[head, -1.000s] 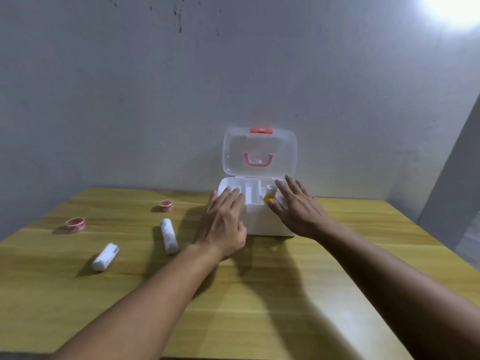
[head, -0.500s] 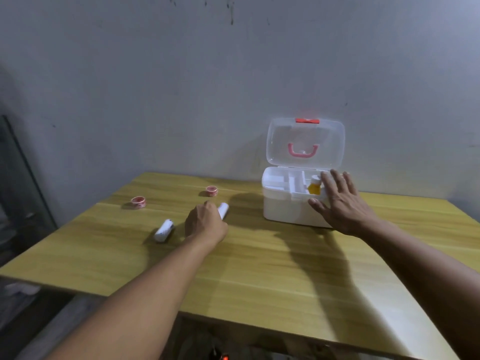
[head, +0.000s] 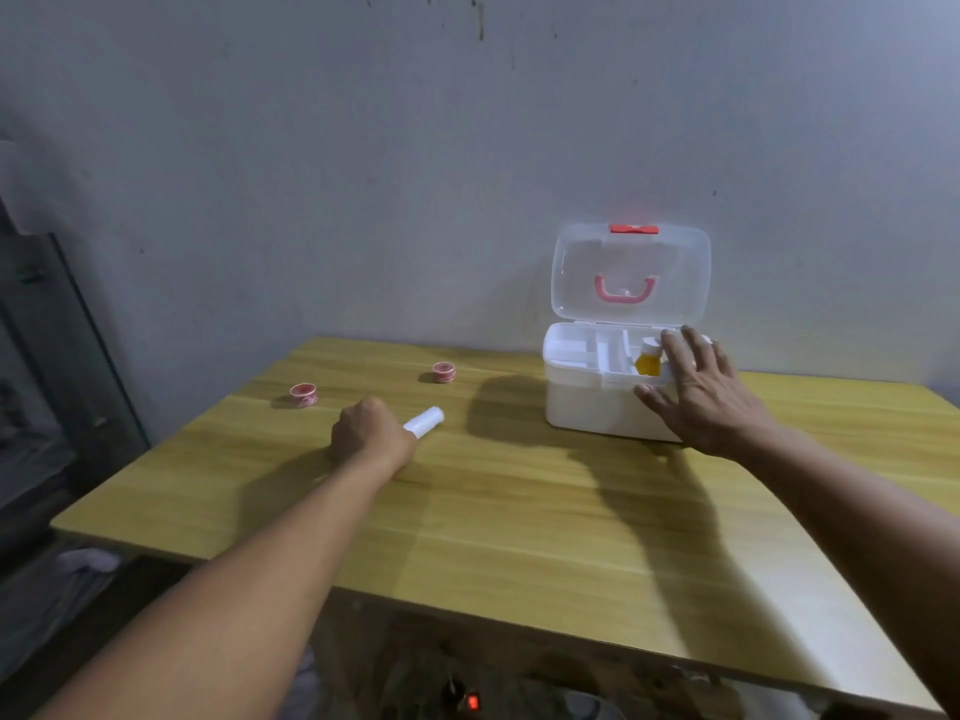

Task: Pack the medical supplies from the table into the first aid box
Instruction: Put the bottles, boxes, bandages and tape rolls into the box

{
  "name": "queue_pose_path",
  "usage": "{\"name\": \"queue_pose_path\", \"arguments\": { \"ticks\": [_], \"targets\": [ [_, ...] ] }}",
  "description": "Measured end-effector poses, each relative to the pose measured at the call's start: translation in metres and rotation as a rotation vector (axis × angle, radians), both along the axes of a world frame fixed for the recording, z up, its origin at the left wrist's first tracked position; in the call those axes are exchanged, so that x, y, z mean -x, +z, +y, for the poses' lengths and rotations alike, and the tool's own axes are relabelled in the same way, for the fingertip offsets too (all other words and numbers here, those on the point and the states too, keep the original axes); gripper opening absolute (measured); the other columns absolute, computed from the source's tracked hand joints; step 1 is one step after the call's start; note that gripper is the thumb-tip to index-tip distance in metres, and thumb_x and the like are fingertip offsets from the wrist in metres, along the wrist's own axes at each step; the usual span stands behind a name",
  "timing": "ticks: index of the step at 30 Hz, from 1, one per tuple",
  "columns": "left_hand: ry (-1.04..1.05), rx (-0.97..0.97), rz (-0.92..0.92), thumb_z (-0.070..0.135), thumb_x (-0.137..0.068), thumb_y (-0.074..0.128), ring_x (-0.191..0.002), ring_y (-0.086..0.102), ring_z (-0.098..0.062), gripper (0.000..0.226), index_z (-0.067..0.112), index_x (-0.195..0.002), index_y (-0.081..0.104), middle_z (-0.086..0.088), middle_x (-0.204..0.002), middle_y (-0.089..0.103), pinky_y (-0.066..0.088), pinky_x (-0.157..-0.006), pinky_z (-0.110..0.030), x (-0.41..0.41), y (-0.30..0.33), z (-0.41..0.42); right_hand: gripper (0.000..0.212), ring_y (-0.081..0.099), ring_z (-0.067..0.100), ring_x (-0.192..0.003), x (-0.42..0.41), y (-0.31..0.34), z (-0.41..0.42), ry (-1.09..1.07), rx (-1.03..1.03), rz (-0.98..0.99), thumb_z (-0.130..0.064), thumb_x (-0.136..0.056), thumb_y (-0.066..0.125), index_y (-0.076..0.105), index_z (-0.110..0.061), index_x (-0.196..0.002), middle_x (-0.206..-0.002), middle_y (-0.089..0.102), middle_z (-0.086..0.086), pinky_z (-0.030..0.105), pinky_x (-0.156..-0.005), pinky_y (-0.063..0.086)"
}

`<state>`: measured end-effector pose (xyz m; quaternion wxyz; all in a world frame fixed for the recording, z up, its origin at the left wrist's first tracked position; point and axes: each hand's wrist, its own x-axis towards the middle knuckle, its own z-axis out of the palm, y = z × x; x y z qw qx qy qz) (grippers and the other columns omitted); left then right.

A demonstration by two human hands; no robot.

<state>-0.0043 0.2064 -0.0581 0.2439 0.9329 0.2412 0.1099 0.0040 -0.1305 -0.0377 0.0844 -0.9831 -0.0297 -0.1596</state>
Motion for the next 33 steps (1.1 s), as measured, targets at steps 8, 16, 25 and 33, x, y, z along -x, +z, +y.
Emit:
{"name": "queue_pose_path", "arguments": {
  "ticks": [8,16,25,33],
  "targets": [
    [-0.239,0.092,-0.254,0.011,-0.074,0.064,-0.089,0.066,-0.033,0.015,0.013,-0.085,0.074,-0.012,-0.097,0.072,0.049,-0.07,-0.03,-0.022,0.031,-0.071,0.079,-0.003,0.03,-0.149,0.001,-0.002,-0.001,0.009,0.002,-0.006,-0.059,-0.093,0.034,0.003,-0.018,-0.153,-0.162,-0.002,0.01,0.041,-0.121,0.007],
    [-0.479,0.362,-0.35,0.023,-0.073,0.061,-0.066,0.056,-0.026,0.015,0.01,-0.067,0.067,-0.005,-0.071,0.064,0.04,-0.055,-0.024,-0.045,0.089,-0.153,0.08,-0.001,0.029,-0.148,0.005,-0.001,0.003,0.001,0.031,-0.05,-0.059,-0.093,0.034,0.002,-0.016,-0.153,-0.162,-0.001,0.012,0.038,-0.12,0.005],
    [-0.381,0.501,-0.171,0.038,-0.075,0.07,-0.094,0.063,-0.029,0.043,0.005,-0.098,0.057,-0.009,-0.105,0.064,0.051,-0.073,-0.03,-0.057,0.085,-0.186,0.08,-0.005,0.026,-0.148,0.004,-0.001,0.002,0.016,0.022,-0.052,-0.06,-0.093,0.034,0.001,-0.018,-0.153,-0.162,-0.004,0.009,0.035,-0.121,0.002],
    [-0.373,0.369,-0.266,0.032,-0.077,0.065,-0.071,0.056,-0.023,0.026,0.007,-0.076,0.057,-0.004,-0.074,0.059,0.033,-0.045,-0.022,-0.057,0.072,-0.201,0.081,-0.008,0.025,-0.148,0.006,-0.001,-0.001,0.027,0.007,-0.041,-0.061,-0.093,0.033,0.0,-0.019,-0.154,-0.163,-0.005,0.008,0.034,-0.12,-0.001]
  ]
}}
